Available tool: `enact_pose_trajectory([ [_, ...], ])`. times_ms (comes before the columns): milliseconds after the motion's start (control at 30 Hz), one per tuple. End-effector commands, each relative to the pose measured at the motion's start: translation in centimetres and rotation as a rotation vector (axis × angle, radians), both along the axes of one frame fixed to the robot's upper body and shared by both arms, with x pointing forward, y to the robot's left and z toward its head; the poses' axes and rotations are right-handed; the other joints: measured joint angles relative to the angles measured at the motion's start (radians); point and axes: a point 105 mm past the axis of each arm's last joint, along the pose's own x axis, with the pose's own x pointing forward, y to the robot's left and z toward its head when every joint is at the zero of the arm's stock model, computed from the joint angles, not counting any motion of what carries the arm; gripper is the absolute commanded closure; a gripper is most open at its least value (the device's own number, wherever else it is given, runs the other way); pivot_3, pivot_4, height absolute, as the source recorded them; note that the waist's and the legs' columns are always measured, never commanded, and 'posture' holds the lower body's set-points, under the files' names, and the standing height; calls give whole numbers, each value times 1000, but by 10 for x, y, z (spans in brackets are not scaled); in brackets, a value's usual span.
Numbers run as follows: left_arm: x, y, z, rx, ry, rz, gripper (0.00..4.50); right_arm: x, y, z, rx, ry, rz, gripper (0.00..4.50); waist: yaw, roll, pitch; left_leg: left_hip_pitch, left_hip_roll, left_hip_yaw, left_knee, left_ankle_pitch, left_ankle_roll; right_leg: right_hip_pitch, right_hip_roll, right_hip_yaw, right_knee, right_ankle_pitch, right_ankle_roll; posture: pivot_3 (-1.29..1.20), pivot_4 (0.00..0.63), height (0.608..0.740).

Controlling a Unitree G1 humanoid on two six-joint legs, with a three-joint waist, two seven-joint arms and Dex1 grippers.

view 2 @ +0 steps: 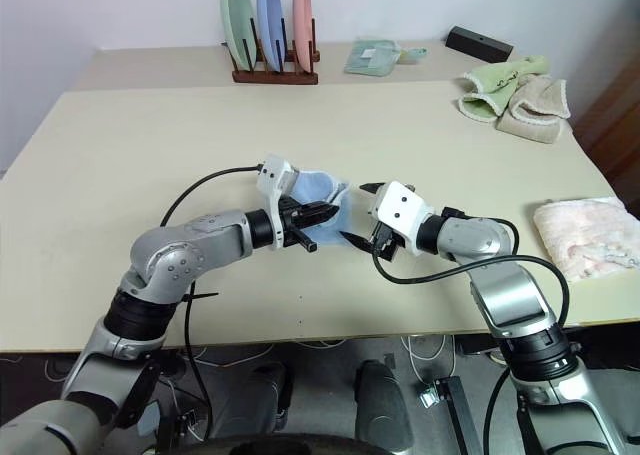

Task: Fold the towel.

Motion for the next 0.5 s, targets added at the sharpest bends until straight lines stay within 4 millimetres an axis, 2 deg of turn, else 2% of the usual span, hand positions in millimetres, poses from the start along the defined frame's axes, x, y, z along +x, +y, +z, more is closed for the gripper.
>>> enact_pose_trajectory([
  [33, -7, -3, 10, -67, -5, -42, 3920, -2, -1, 14, -3, -69, 0, 0, -3, 0, 0, 0, 0, 0, 0, 0, 0, 0, 0, 0, 0, 0, 0, 0, 150, 740],
  [67, -10, -1, 14, -86, -7, -54, 3564, -1, -2, 14, -7, -69, -2, 0, -4, 0, 0, 0, 0, 0, 0, 0, 0, 0, 0, 0, 0, 0, 0, 0, 150, 740],
  [167, -17, 6, 22, -96, -36, -80, 2117, 0, -4, 14, -17, -63, -4, 0, -5, 0, 0, 0, 0, 0, -1, 0, 0, -1, 0, 0, 0, 0, 0, 0, 150, 740],
  [233, -27, 24, 33, -137, -69, -96, 1075, 0, -8, 15, -26, -50, 5, 0, -7, 0, 0, 0, 0, 0, -1, 0, 0, -1, 0, 0, 0, 0, 0, 0, 150, 740],
  [267, -30, 30, 37, -153, -79, -98, 1011, 0, -9, 15, -28, -47, 7, 533, -7, 0, 0, 0, 0, 0, -2, 0, 0, -1, 0, 0, 0, 0, 0, 0, 150, 740],
  [333, -30, 53, 43, -165, -119, -51, 1011, 2, -15, 18, -30, -46, -6, 1328, -6, 0, 0, 1, 0, 0, -2, 0, 0, -1, 0, 1, 0, 0, 0, 0, 150, 740],
  [433, -15, 88, 48, -145, -165, 114, 2043, 7, -22, 23, -12, -59, -32, 2850, -4, 0, 0, 1, 0, 0, -3, 0, 0, -1, 0, 0, 0, -1, -2, 0, 150, 740],
  [500, -3, 108, 53, -142, -209, 227, 2997, 11, -24, 30, 32, -63, -43, 3815, -1, 0, 0, 1, 0, 0, -2, 0, 0, -1, 0, 1, 0, -2, -3, 0, 150, 740],
])
